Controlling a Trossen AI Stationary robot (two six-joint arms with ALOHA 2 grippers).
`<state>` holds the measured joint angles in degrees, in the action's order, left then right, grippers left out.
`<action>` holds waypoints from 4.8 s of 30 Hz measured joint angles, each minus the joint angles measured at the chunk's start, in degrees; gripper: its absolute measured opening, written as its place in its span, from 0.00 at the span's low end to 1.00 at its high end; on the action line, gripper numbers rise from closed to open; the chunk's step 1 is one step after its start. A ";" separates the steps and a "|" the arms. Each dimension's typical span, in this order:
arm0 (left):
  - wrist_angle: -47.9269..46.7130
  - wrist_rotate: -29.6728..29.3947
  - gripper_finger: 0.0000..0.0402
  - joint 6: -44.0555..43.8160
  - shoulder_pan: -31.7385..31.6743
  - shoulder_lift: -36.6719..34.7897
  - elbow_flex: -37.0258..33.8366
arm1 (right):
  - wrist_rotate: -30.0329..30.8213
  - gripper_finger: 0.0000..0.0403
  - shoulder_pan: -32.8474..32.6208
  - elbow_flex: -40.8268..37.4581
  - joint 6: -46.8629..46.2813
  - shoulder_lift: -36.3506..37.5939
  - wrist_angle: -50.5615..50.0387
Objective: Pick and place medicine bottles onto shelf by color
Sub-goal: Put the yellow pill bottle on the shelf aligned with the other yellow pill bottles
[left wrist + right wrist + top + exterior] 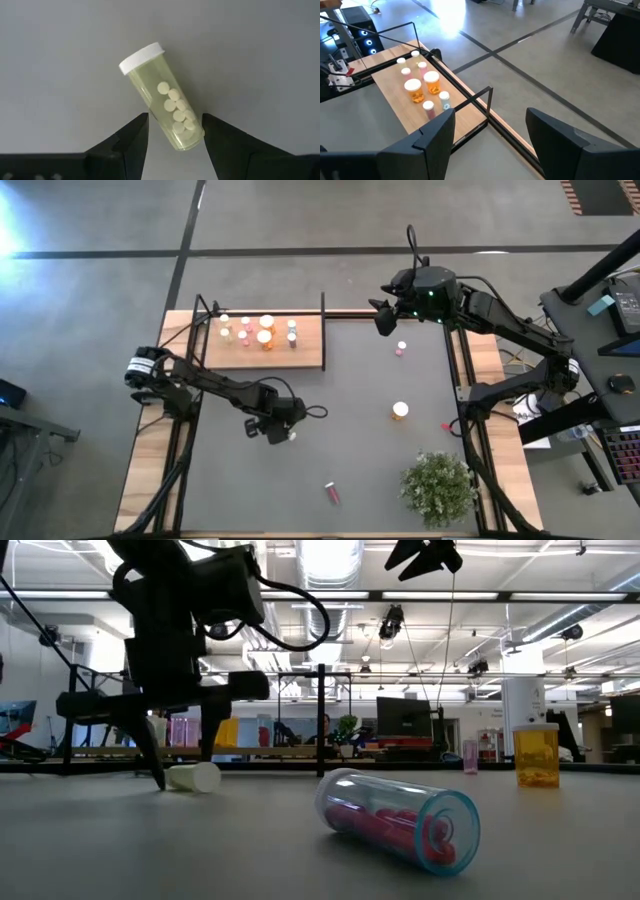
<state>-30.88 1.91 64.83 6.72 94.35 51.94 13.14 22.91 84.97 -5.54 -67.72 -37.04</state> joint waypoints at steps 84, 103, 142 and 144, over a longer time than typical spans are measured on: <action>4.78 4.23 0.43 -47.23 0.94 6.86 6.32 | 0.00 0.58 0.00 0.02 0.00 0.00 -0.02; 5.29 2.91 0.17 -48.83 0.87 7.02 6.64 | 0.01 0.58 -0.01 0.01 0.00 0.00 -0.01; 27.48 -34.53 0.24 -88.53 -6.62 -2.34 5.77 | 0.01 0.58 0.00 0.00 0.00 0.02 0.00; 27.39 -36.70 0.24 -88.53 -6.66 -3.82 5.71 | 0.00 0.58 -0.02 0.01 0.00 0.01 -0.01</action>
<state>-3.49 -34.78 -23.70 0.06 90.53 57.66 13.14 22.90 84.98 -5.54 -67.71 -37.05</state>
